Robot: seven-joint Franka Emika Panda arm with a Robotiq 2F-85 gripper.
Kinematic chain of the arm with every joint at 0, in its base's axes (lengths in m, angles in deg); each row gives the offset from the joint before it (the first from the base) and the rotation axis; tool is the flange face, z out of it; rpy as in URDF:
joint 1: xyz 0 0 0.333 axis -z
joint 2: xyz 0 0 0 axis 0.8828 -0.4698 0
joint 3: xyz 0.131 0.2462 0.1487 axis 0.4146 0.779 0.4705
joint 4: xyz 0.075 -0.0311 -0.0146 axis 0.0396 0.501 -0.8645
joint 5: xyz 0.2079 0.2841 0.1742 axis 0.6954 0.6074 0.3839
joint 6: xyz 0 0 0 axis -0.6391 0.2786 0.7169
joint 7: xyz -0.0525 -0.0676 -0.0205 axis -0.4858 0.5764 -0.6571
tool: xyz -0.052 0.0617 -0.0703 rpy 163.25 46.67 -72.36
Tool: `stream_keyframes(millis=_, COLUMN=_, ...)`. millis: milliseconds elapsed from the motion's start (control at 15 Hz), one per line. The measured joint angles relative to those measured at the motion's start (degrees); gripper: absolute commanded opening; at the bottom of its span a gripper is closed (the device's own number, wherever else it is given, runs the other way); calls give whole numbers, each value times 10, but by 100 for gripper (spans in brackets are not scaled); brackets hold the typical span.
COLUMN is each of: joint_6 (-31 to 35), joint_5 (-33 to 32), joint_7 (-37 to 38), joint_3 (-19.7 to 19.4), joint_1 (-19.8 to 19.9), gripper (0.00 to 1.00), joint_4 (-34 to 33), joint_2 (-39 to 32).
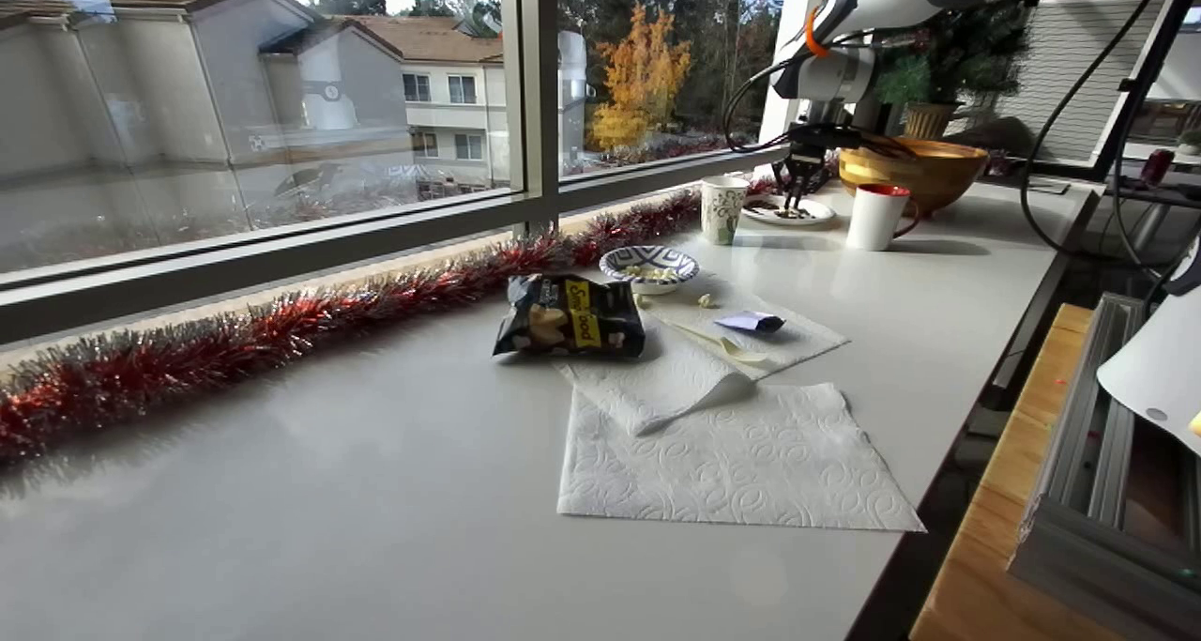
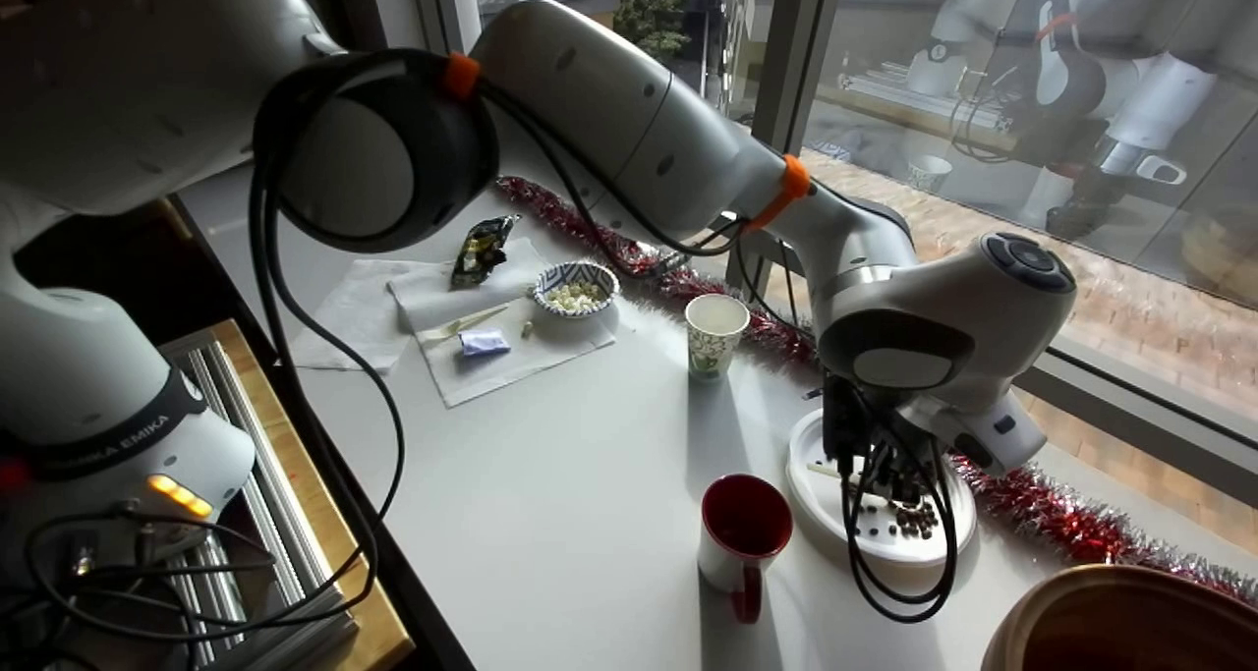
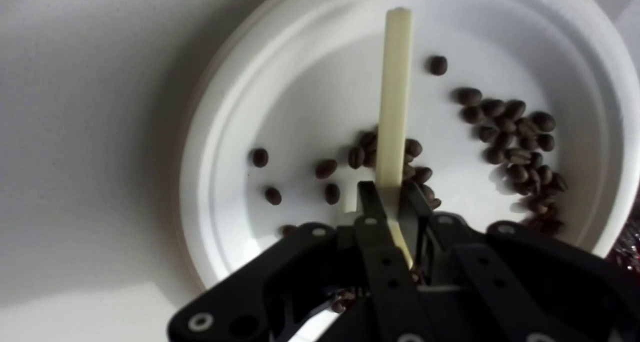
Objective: Use the spoon to scoop some the contents of the white plate and put them in the white mug
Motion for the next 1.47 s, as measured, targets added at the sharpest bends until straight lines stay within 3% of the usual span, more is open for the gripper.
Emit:
stream_keyframes(millis=333, joint_6=6, joint_5=-11, joint_7=23, joint_3=-32, joint_1=-20, gripper=4, joint_4=0, joint_2=1)
stream_keyframes(millis=733, joint_6=36, joint_5=-12, joint_7=-2, joint_3=-53, joint_1=-45, gripper=4, joint_4=22, joint_2=34)
stream_keyframes(millis=1067, joint_6=60, joint_5=-12, joint_7=-37, joint_3=-66, joint_1=-66, gripper=4, joint_4=118, joint_2=98)
stream_keyframes(millis=1467, joint_6=115, joint_5=-12, joint_7=-47, joint_3=-98, joint_1=-125, gripper=4, joint_4=266, joint_2=186)
